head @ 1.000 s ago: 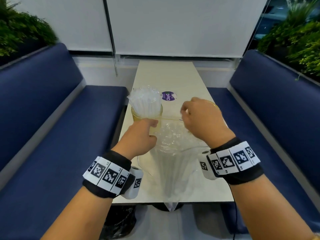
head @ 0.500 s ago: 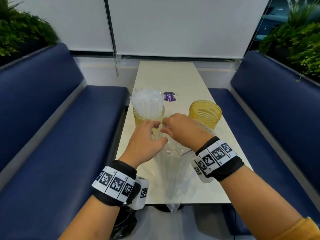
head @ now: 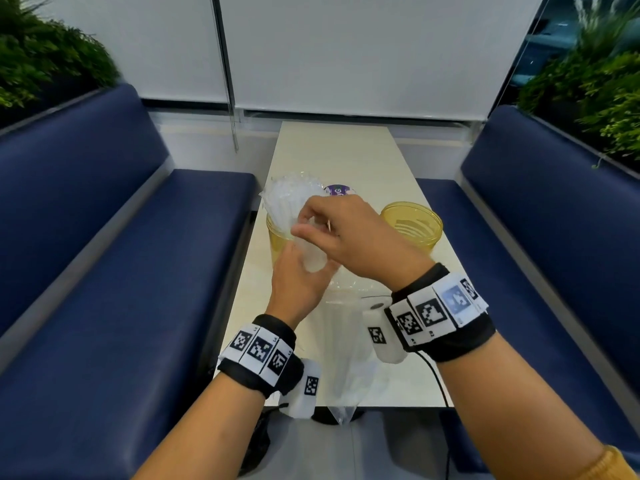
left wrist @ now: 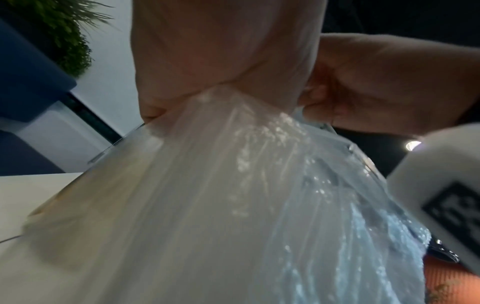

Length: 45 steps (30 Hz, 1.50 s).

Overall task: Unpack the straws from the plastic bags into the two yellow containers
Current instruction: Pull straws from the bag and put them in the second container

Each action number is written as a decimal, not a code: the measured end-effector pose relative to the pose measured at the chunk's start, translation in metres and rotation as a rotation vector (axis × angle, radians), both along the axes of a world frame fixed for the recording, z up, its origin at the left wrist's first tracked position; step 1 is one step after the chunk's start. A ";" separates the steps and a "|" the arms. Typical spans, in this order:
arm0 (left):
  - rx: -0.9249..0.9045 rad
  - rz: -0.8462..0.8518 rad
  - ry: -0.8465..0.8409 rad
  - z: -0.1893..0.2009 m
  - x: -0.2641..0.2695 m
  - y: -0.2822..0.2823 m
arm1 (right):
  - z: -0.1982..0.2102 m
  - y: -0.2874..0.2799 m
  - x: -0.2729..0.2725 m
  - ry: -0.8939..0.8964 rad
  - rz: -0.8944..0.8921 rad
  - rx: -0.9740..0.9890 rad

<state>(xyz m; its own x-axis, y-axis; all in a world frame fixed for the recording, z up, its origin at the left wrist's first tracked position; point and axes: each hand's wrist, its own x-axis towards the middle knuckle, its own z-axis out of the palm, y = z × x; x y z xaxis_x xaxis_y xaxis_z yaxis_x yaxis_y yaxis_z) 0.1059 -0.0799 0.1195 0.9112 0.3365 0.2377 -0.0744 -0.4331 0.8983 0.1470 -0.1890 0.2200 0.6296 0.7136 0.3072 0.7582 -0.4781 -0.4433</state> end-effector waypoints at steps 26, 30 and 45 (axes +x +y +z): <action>0.199 0.042 0.114 -0.005 -0.005 0.024 | 0.082 -0.067 0.108 -0.491 -0.580 0.696; 0.233 0.048 0.108 -0.003 -0.006 0.022 | 0.023 -0.074 0.153 -0.286 -0.762 0.404; 0.240 -0.029 0.162 0.013 -0.010 0.028 | -0.059 -0.102 0.175 0.221 -0.944 -0.229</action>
<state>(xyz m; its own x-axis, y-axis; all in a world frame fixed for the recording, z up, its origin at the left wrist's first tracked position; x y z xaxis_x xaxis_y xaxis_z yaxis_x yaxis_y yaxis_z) 0.0954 -0.0520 0.1326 0.9523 0.2612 0.1578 0.0463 -0.6348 0.7713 0.3222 -0.2907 0.1609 0.9961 -0.0818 0.0324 -0.0653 -0.9343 -0.3504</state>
